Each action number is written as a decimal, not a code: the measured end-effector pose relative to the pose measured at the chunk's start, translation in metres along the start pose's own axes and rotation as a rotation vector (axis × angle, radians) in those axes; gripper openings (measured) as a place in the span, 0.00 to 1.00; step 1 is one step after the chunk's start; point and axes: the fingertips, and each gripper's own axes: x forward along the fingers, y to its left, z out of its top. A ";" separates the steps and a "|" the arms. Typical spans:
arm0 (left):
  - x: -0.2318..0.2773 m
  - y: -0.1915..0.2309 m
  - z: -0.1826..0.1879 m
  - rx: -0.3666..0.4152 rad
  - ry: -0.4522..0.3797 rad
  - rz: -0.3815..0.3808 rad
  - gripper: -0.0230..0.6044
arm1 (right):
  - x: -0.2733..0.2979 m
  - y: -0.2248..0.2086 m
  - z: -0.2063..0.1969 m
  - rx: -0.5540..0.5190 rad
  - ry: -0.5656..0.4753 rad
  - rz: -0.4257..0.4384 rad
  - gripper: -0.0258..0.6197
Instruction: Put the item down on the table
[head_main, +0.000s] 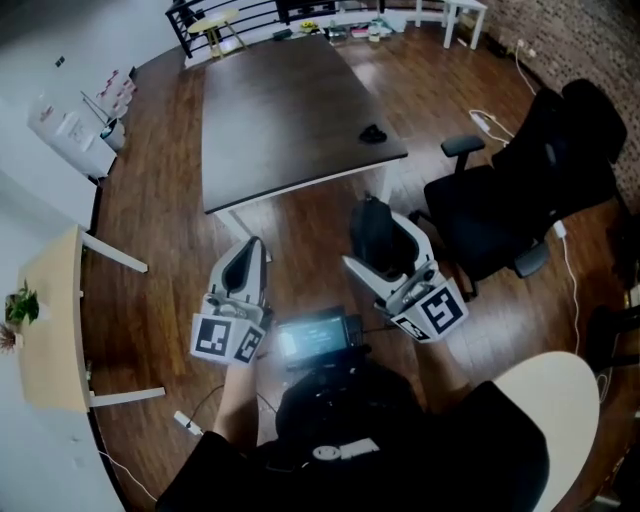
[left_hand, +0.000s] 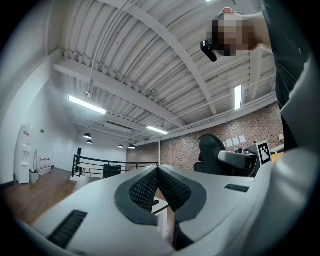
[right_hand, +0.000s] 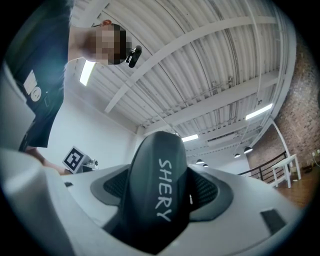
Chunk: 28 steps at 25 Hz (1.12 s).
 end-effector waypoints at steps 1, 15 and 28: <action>0.004 0.002 -0.002 0.002 0.004 0.000 0.02 | 0.002 -0.004 -0.003 0.002 0.001 0.001 0.61; 0.100 0.086 -0.041 -0.046 0.027 -0.025 0.02 | 0.083 -0.084 -0.058 0.002 0.058 -0.035 0.61; 0.212 0.223 -0.041 -0.055 0.025 -0.069 0.02 | 0.234 -0.161 -0.106 -0.027 0.085 -0.061 0.61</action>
